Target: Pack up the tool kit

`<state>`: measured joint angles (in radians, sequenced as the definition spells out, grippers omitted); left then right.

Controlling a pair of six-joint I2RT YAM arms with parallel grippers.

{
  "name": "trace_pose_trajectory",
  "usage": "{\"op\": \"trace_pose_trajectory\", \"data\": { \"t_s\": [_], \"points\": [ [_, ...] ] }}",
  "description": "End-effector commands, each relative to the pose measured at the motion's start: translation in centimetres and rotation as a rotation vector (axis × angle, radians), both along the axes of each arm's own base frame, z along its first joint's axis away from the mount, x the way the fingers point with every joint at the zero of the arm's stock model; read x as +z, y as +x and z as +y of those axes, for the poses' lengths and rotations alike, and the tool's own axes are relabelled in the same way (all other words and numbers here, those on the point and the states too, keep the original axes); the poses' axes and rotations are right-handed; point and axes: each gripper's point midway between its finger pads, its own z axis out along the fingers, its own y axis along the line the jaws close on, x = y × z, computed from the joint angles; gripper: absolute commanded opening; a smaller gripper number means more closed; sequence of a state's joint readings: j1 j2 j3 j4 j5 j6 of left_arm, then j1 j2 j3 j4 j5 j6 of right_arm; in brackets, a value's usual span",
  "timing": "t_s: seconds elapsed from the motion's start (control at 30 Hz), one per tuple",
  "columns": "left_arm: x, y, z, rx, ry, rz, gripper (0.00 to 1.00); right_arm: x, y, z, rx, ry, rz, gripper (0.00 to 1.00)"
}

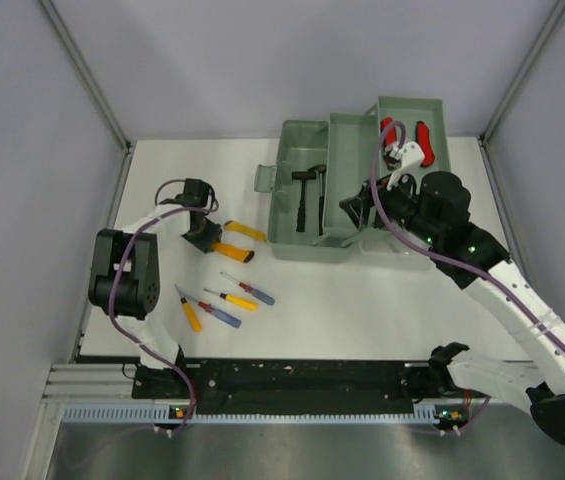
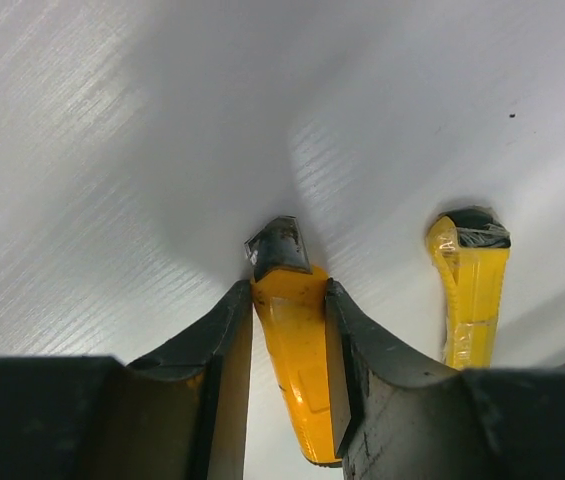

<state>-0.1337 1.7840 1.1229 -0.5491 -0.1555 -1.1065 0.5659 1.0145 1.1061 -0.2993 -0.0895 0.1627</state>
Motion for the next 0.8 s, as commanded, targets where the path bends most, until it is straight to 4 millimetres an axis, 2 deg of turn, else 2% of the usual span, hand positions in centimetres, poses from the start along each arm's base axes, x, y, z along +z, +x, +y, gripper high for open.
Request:
{"op": "trace_pose_trajectory", "data": {
  "t_s": [0.0, 0.13, 0.3, 0.47, 0.53, 0.63, 0.73, 0.77],
  "points": [
    [2.0, 0.4, -0.7, -0.088, -0.032, -0.098, 0.0, 1.3, -1.3, 1.6, 0.101, 0.053, -0.013, 0.67],
    [6.5, 1.0, -2.6, -0.223, -0.088, -0.275, 0.0, 1.1, -2.4, 3.5, 0.226, 0.08, 0.011, 0.7],
    [13.5, 0.4, -4.2, -0.42, -0.047, -0.437, 0.0, 1.8, -3.7, 5.5, 0.355, 0.155, 0.031, 0.87],
    [21.1, -0.6, -5.7, -0.567, -0.058, -0.664, 0.0, 3.0, -4.3, 7.3, 0.457, 0.22, 0.042, 0.91],
    [23.1, -1.0, -5.7, -0.59, -0.041, -0.72, 0.0, 3.1, -4.3, 7.7, 0.474, 0.237, 0.051, 0.91],
    [24.3, -1.3, -4.7, -0.568, 0.012, -0.736, 0.0, 3.1, -4.2, 8.1, 0.485, 0.245, 0.067, 0.9],
    [22.8, -1.4, -3.1, -0.512, 0.075, -0.668, 0.02, 2.5, -4.1, 8.6, 0.492, 0.233, 0.075, 0.9],
    [22.0, -1.4, -3.0, -0.503, 0.076, -0.642, 0.11, 2.2, -4.1, 8.8, 0.493, 0.219, 0.077, 0.9]
  ]
}}
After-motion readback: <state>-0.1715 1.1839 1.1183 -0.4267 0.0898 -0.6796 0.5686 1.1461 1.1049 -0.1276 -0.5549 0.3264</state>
